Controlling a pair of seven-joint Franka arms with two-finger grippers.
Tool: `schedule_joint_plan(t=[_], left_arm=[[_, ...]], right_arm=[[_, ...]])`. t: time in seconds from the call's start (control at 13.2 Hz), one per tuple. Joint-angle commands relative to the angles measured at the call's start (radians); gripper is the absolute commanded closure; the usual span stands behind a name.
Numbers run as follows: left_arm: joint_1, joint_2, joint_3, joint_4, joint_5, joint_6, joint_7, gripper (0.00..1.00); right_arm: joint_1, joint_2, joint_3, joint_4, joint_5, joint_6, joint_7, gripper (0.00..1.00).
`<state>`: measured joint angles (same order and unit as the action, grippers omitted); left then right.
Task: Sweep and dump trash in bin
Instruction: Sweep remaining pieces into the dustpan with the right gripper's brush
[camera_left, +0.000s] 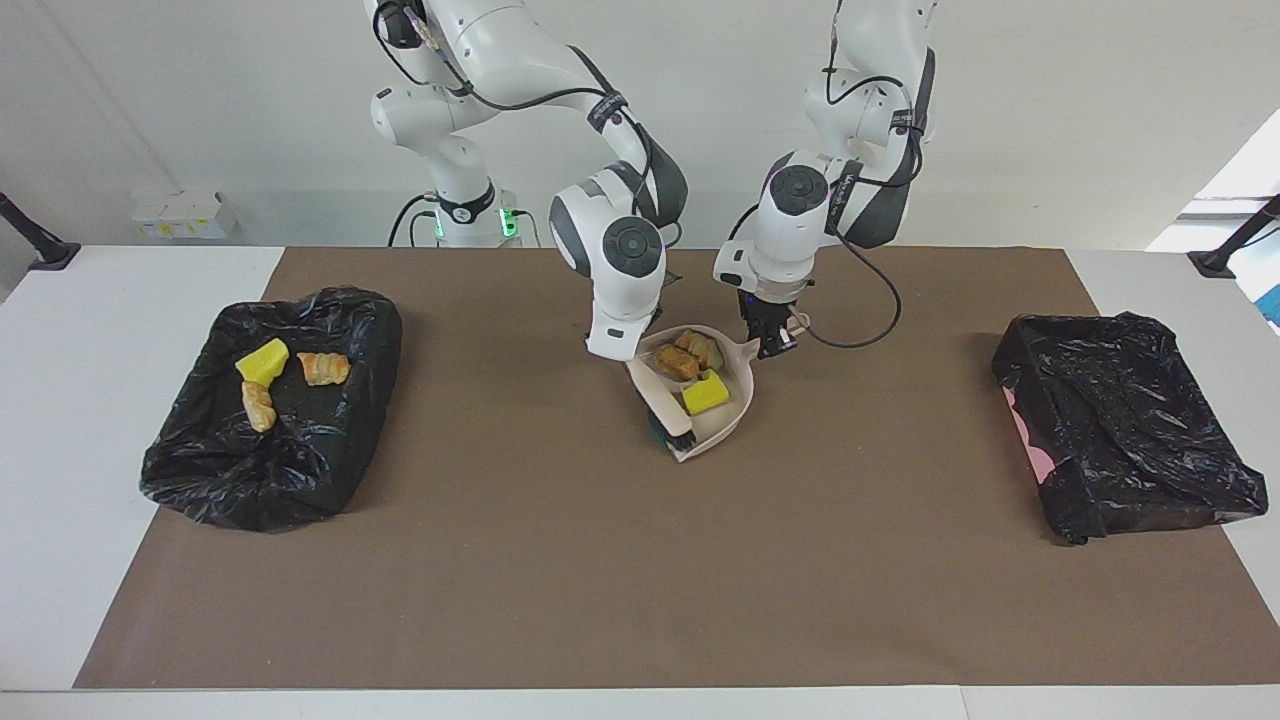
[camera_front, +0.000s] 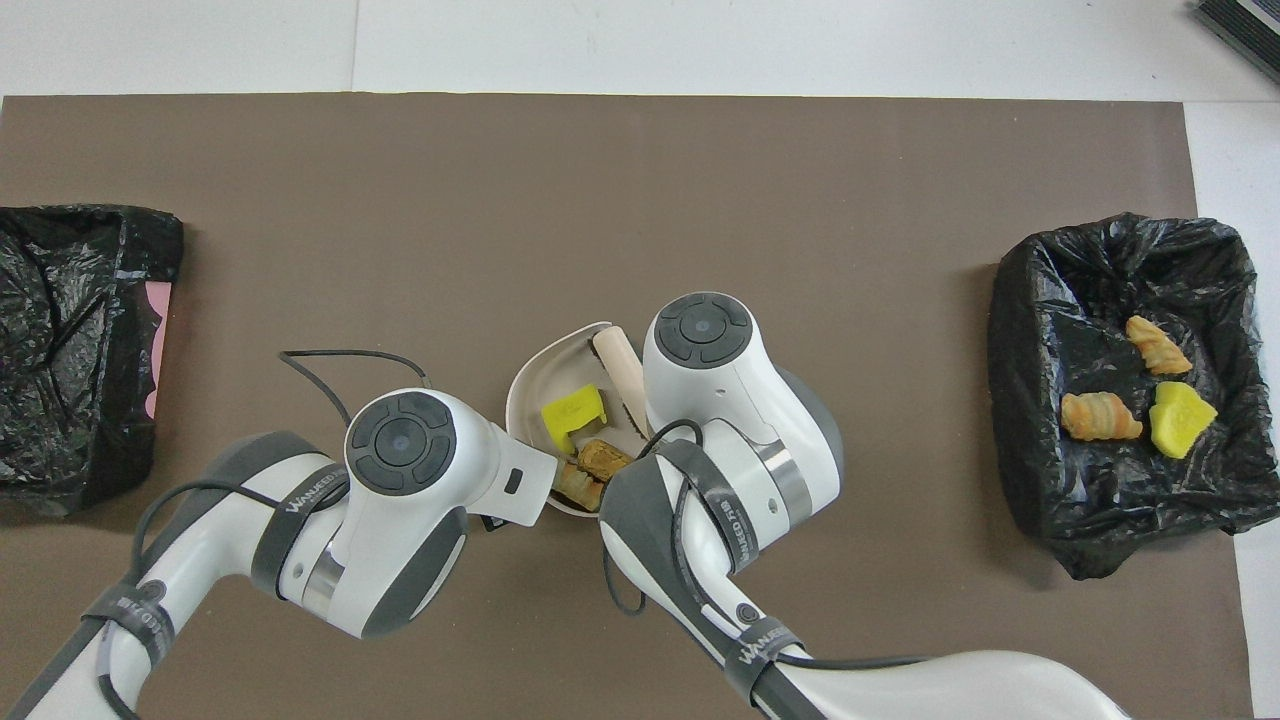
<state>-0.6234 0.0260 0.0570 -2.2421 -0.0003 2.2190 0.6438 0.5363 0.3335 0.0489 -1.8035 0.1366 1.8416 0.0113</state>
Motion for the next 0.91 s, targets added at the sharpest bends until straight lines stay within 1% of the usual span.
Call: schedule_joint_plan(t=[0.0, 0.08, 0.23, 0.3, 0.38, 0.45, 0.6, 0.83], left_arm=[[0.011, 0.000, 0.001, -0.027, 0.000, 0.030, -0.015, 1.00], [0.011, 0.000, 0.001, -0.025, 0.000, 0.030, -0.015, 1.00], [0.011, 0.000, 0.000, -0.025, 0.000, 0.030, -0.010, 1.00], [0.017, 0.000, 0.000, -0.027, 0.000, 0.030, -0.006, 1.00], [0.021, 0.000, 0.000, -0.027, 0.002, 0.031, -0.006, 1.00], [0.021, 0.000, -0.002, -0.025, 0.000, 0.031, -0.006, 1.00], [0.022, 0.002, -0.002, -0.025, 0.002, 0.031, -0.003, 1.00], [0.025, 0.006, 0.000, -0.019, 0.000, 0.042, 0.010, 1.00]], right_arm=[[-0.021, -0.027, 0.005, -0.025, 0.032, -0.015, -0.014, 1.00], [-0.025, -0.039, 0.005, -0.019, 0.046, -0.044, -0.017, 1.00], [-0.054, -0.102, 0.005, -0.025, 0.165, -0.109, -0.045, 1.00], [-0.058, -0.122, 0.005, -0.031, 0.214, -0.151, -0.065, 1.00], [-0.058, -0.135, 0.003, -0.049, 0.250, -0.166, -0.071, 1.00], [-0.053, -0.148, 0.003, -0.068, 0.262, -0.167, -0.071, 1.00], [-0.056, -0.166, 0.002, -0.068, 0.261, -0.183, -0.073, 1.00], [-0.082, -0.206, -0.006, -0.065, 0.238, -0.246, -0.060, 1.00]])
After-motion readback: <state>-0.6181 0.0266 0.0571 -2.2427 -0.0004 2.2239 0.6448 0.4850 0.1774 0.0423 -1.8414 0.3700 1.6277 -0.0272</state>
